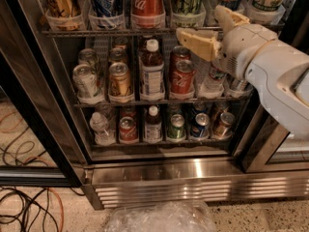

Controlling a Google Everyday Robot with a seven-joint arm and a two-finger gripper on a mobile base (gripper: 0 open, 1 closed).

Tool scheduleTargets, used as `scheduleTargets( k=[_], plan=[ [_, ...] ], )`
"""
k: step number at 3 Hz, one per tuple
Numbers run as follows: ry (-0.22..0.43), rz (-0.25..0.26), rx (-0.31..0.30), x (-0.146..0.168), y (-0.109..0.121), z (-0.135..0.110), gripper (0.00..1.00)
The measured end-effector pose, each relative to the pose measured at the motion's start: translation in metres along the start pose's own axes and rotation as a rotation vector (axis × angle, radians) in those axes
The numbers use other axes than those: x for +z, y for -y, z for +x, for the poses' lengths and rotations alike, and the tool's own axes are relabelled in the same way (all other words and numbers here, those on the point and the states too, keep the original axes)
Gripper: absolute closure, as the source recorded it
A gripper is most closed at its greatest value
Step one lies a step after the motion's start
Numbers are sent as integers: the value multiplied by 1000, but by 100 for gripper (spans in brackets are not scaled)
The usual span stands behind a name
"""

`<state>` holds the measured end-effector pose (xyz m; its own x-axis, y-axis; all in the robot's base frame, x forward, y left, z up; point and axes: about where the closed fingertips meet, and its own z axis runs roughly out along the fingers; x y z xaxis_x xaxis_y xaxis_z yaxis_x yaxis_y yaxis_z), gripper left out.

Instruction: Pick green can from top shelf of fridge

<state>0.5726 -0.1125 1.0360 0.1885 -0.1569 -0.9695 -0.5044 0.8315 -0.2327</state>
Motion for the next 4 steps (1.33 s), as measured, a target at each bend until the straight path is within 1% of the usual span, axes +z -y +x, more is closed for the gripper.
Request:
scheduleTargets(
  k=[1, 2, 4],
  plan=[
    [0, 0, 0, 0, 0, 0, 16],
    [13, -16, -13, 9, 0, -6, 20],
    [21, -25, 3, 23, 5, -4, 23]
  ],
)
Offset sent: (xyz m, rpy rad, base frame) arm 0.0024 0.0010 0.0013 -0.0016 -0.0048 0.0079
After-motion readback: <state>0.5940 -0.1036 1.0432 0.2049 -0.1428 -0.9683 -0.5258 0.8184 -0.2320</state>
